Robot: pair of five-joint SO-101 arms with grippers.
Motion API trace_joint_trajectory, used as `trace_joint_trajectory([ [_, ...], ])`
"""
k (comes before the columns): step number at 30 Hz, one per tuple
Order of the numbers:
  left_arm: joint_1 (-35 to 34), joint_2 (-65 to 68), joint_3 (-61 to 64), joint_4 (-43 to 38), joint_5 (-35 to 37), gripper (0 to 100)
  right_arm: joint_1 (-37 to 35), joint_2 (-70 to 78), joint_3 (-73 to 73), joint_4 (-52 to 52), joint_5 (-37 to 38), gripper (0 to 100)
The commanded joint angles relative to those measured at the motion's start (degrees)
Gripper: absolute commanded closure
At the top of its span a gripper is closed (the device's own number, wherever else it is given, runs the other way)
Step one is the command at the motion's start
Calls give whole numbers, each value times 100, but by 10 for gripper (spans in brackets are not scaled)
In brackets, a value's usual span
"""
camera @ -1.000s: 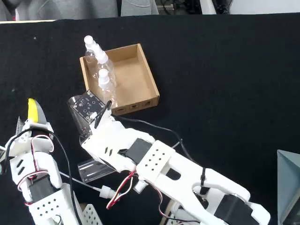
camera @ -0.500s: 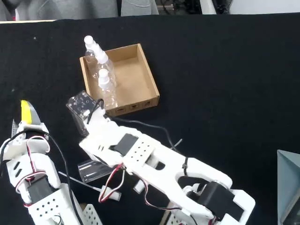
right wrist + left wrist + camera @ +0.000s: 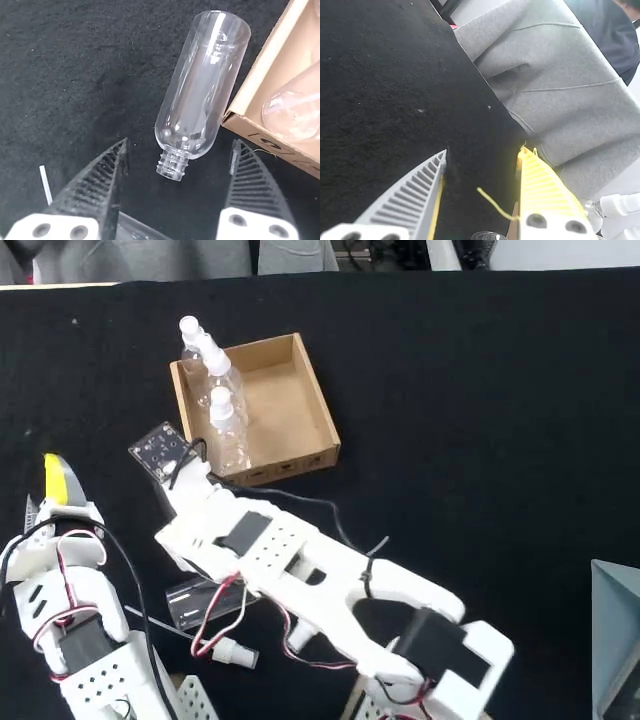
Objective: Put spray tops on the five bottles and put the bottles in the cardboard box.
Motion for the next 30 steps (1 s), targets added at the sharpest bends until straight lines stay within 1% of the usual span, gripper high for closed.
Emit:
trace_joint_trajectory([
  [1,-40,-97,-127,-132,44,795,-62,66,-769,484,-308,733],
  [5,-31,-97,-127,-132,44,795,-35,409,-1200,835,-545,733],
  [11,-57,-97,-127,-132,44,795,-26,1024,-1578,835,-545,733],
  [20,-57,-97,-127,-132,44,795,360,1727,-2290,844,-545,733],
  [30,-57,-97,-127,-132,44,795,378,2132,-2413,826,-536,734],
])
